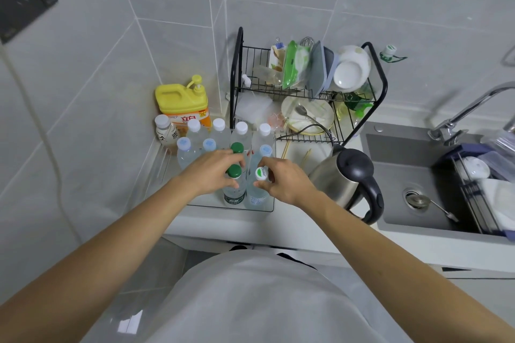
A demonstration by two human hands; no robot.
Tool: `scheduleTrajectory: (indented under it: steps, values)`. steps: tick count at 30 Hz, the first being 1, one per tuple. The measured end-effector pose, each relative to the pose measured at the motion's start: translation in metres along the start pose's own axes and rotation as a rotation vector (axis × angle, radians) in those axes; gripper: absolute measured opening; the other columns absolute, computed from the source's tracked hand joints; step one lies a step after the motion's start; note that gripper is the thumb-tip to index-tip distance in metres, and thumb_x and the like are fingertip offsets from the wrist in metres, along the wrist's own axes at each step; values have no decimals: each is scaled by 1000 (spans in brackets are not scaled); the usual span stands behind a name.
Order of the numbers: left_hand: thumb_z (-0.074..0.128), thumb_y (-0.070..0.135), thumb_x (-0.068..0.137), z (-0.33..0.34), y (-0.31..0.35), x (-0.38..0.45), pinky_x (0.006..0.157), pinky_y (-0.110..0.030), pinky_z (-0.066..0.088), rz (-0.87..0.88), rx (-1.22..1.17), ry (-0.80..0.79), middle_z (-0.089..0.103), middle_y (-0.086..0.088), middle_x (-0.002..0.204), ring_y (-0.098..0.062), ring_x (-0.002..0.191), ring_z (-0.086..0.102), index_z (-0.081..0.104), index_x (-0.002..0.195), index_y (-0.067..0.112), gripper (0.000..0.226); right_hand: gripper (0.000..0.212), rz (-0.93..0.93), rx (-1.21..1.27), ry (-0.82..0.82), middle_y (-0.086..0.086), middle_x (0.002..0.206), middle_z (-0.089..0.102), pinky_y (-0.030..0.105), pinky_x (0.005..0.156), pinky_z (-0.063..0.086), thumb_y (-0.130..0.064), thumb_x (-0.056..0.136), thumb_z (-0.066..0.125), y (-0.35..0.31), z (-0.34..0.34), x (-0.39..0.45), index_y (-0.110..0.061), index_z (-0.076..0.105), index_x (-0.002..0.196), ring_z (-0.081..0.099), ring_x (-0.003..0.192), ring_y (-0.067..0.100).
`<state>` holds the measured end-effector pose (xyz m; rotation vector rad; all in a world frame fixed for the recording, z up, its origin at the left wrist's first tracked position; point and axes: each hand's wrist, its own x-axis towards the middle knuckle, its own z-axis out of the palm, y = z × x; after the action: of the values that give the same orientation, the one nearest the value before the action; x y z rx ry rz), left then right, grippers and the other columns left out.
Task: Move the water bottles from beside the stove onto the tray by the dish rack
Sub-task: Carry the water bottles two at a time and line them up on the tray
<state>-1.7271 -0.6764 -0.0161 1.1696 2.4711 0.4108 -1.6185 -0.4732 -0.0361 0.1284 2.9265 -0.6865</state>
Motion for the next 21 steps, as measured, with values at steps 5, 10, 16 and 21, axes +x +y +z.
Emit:
scheduleTrajectory:
  steps: [5, 10, 16, 21]
  values:
    - [76, 58, 86, -13, 1, -14, 67, -31, 44, -43, -13, 129, 54, 16, 106, -10, 88, 59, 61, 124, 29, 50, 57, 114, 45, 22, -11, 96, 61, 36, 79, 53, -67, 90, 63, -8, -15, -12, -33, 52, 135, 61, 88, 17]
    - [59, 66, 93, -31, 24, -10, 71, -37, 52, 31, 53, 382, 56, 9, 114, -18, 111, 57, 60, 127, 29, 49, 55, 217, 12, 285, -8, 110, 60, 41, 79, 58, -67, 92, 54, -19, -44, -37, -32, 50, 135, 61, 107, 20]
    - [49, 73, 93, -48, 99, 28, 100, -46, 51, 255, 143, 369, 48, 1, 147, -26, 133, 45, 36, 158, 37, 75, 69, 322, -103, 572, 2, 141, 52, 47, 101, 48, -61, 91, 55, -9, -75, -102, -25, 48, 150, 47, 127, 29]
    - [38, 74, 93, -31, 200, 36, 112, -52, 45, 417, 176, 333, 45, 3, 158, -25, 151, 37, 39, 157, 37, 74, 81, 474, -112, 686, 1, 155, 44, 47, 113, 41, -64, 94, 54, 21, -92, -197, -31, 28, 163, 39, 142, 28]
